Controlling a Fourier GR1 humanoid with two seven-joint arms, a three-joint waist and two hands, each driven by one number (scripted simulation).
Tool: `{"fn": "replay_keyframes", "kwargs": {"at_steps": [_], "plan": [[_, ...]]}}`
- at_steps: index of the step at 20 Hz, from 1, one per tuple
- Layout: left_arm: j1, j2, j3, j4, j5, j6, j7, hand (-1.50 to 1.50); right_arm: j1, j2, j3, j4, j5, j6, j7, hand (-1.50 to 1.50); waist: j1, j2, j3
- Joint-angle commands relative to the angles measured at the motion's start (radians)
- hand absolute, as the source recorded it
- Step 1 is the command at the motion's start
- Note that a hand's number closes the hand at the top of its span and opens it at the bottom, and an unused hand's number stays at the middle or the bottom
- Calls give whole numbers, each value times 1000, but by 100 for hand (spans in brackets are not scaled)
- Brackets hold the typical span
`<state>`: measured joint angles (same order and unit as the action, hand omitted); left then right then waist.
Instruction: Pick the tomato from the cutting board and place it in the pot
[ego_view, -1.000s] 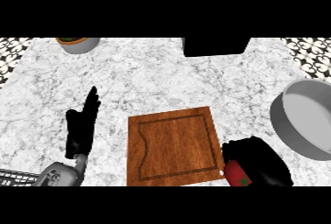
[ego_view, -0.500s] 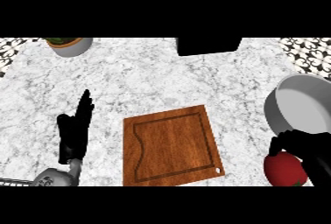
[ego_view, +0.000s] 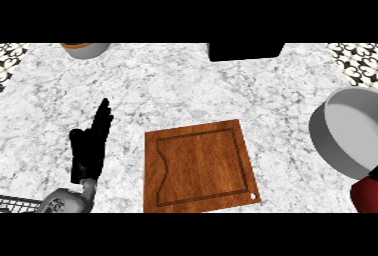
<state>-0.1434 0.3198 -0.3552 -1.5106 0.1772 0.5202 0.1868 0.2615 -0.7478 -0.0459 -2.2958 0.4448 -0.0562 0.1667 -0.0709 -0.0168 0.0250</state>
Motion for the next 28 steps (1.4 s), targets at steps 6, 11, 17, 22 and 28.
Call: {"fn": "replay_keyframes", "kwargs": {"at_steps": [6,11,17,22,28], "plan": [[60,178,60,76,-22,-77,-54,0,3,-42,-303,189,-275,49,-193,150,67,14,-22],[43,197,25,45,-16,-98,-49,0,-26,-82,-365,398,-275,75,-320,150,115,19,-21],[-27,201,6,54,4,-107,-14,0,-122,-128,-356,617,-283,112,-425,150,155,26,-20],[-57,166,-21,102,-3,-77,-48,0,-193,-152,-285,748,-151,60,-491,150,166,31,-21],[-88,183,-26,141,24,-103,-57,0,-303,-97,-221,937,-205,115,-495,-150,186,36,-22]]}}
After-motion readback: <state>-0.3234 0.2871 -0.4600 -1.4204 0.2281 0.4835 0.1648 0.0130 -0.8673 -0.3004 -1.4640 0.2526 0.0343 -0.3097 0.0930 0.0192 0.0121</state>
